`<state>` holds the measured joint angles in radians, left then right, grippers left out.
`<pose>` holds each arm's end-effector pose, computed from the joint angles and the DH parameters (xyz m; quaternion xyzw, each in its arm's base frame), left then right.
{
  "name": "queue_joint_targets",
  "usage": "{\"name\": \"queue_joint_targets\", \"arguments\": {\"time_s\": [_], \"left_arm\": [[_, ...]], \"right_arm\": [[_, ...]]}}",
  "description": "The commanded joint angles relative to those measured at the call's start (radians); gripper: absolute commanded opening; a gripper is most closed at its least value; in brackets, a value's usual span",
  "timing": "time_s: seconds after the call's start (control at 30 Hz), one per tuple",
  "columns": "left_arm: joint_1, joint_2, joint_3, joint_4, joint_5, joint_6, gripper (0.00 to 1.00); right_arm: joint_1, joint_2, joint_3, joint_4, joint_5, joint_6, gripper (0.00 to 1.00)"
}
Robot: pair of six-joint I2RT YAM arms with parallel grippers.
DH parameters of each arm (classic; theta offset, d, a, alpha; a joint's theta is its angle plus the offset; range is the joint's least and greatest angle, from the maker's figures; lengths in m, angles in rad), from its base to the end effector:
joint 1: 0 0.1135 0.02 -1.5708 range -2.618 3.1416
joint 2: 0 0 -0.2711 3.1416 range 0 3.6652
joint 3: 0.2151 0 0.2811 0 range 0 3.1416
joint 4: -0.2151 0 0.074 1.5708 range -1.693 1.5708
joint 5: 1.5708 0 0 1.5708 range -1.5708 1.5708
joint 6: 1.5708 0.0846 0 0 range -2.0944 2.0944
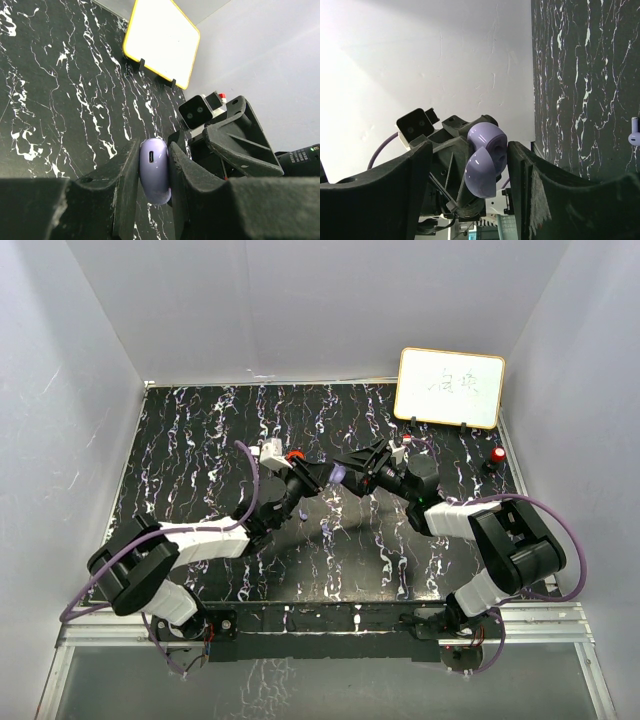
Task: Insert the wireless bluetooth earbuds into the charging case
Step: Adjust the charging case.
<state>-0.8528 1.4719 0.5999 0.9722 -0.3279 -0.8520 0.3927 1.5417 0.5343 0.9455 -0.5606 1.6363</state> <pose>0.2634 -0.2601 0.2270 -0.1208 0.6619 -0.4788 0.5640 0.3107 0.1774 0.1753 0.2539 0.6795 0.6654 0.1764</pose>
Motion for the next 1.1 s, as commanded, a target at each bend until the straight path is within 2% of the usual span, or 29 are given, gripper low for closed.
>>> {"name": "queue_joint_targets", "arguments": {"time_s": [0.0,0.3,0.6,0.73,0.83,1.07], "left_arm": [[0.025,-0.061,0.043,-0.066,0.035,-0.047,0.0],[0.116,-0.091,0.051,-0.183,0.105,-0.166,0.0],[0.32,-0.099,-0.016,-0.18,0.351,-0.401,0.0],[0.398,-0.06,-0.075,-0.054,0.504,-0.529,0.0],[0.442,-0.007,-0.109,0.073,0.621,-0.603,0.0],[0.508,0.211,-0.119,0.441,0.9,-0.817,0.0]], "right_arm": [[0.005,-0.013,0.039,0.033,-0.012,-0.01,0.6],[0.0,-0.044,0.014,-0.011,-0.022,-0.055,0.6],[-0.026,-0.19,0.015,-0.309,0.016,-0.311,0.61],[-0.03,-0.264,0.073,-0.556,0.094,-0.51,0.61],[-0.031,-0.311,0.108,-0.671,0.161,-0.658,0.61],[-0.034,-0.347,0.137,-0.772,0.21,-0.802,0.61]]}}
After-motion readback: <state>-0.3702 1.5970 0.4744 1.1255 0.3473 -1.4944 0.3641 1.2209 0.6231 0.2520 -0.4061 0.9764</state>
